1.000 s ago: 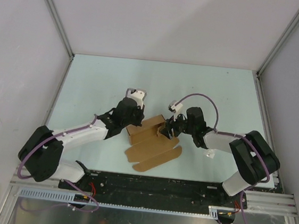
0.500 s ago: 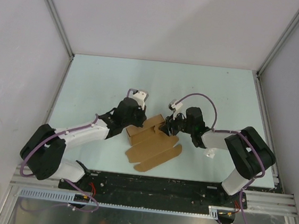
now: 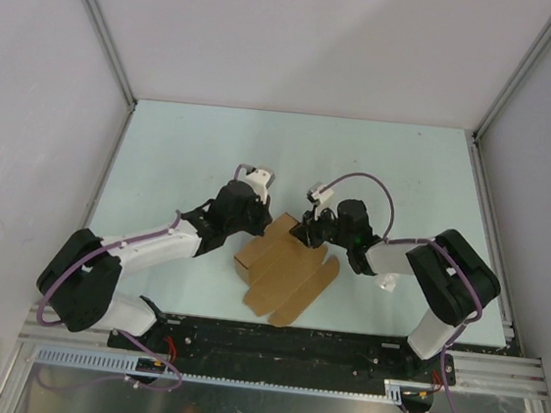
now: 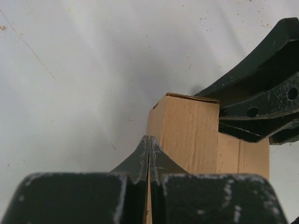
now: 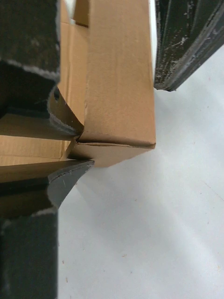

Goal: Fold the paper box

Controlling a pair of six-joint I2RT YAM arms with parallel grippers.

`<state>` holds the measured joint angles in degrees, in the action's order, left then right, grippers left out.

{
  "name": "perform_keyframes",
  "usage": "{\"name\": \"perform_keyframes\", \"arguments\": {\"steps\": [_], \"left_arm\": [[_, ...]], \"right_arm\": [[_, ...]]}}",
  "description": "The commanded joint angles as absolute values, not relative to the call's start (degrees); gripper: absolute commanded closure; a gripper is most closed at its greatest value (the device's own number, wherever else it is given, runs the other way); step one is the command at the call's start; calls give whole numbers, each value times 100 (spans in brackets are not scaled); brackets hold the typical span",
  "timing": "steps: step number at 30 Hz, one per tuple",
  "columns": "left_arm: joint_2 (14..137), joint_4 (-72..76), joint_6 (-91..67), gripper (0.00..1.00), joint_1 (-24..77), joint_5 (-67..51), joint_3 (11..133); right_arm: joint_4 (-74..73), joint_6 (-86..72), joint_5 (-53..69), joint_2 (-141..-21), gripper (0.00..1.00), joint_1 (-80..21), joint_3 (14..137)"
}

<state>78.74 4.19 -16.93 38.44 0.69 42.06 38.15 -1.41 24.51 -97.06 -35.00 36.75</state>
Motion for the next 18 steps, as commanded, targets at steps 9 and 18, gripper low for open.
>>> {"name": "perform_keyframes", "arguments": {"steps": [9, 18], "left_arm": [[7682, 589, -1784, 100, 3814, -88, 4166], [7664, 571, -1793, 100, 3814, -123, 4166]], "right_arm": [[4606, -334, 2277, -9967, 89, -3621, 3691], [4140, -53, 2259, -9730, 99, -3621, 3735]]}}
